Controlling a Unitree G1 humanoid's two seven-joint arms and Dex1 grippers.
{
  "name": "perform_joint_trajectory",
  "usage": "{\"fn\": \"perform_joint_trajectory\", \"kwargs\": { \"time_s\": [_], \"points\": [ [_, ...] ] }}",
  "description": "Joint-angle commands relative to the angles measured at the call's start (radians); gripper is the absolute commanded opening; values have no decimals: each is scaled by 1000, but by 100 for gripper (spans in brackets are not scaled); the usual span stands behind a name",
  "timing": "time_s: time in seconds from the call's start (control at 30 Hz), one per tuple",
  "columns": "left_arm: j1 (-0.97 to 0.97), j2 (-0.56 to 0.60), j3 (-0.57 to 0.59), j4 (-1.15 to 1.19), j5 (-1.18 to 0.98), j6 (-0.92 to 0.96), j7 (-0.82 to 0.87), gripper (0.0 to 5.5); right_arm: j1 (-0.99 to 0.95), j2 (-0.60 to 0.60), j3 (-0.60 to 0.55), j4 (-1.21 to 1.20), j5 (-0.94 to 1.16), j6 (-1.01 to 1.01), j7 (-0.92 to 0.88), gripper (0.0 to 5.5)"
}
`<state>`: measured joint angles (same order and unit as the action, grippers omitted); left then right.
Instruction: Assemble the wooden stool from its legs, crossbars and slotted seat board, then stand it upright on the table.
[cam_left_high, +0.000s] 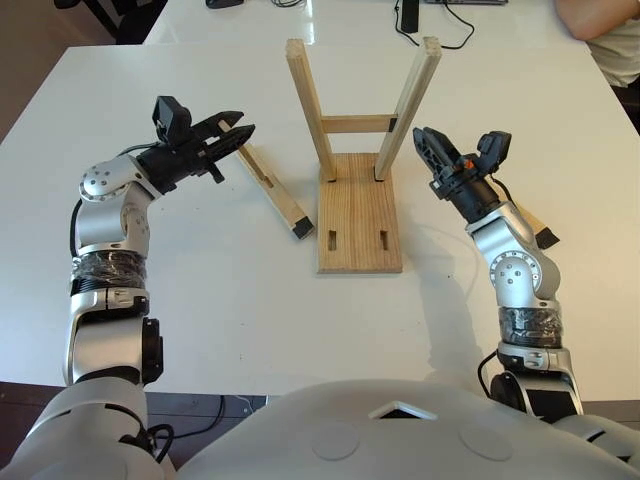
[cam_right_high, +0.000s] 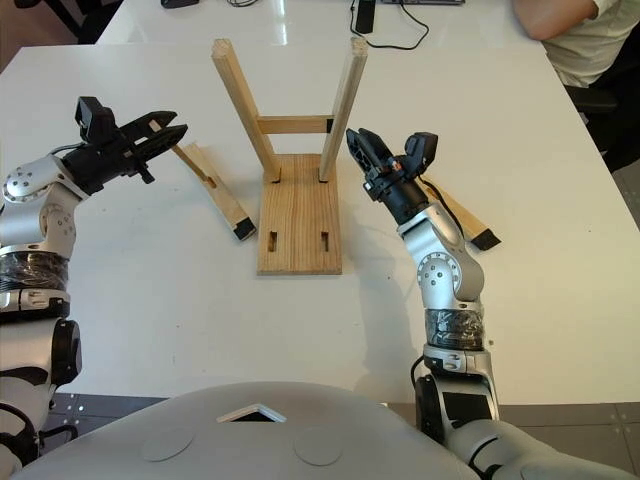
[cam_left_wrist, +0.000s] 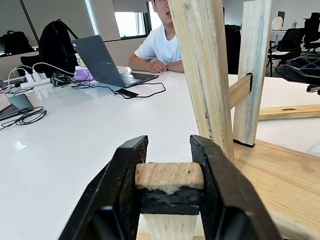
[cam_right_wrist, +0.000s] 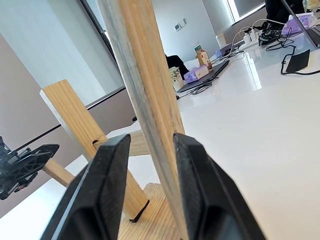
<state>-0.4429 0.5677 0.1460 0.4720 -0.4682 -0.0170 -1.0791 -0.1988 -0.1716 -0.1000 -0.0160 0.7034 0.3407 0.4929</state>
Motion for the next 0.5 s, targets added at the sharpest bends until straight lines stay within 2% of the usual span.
{"fn": "perform_joint_trajectory", "kwargs": {
  "time_s": [0.03,0.5],
  "points": [
    [12,-46,4,-5,8,-34,3,134,-49,-22,-11,33,-19,18,22,158],
    [16,-11,-28,108,100,-82,-60,134,-75,-25,-24,84,-49,23,57,158]
  ]
}}
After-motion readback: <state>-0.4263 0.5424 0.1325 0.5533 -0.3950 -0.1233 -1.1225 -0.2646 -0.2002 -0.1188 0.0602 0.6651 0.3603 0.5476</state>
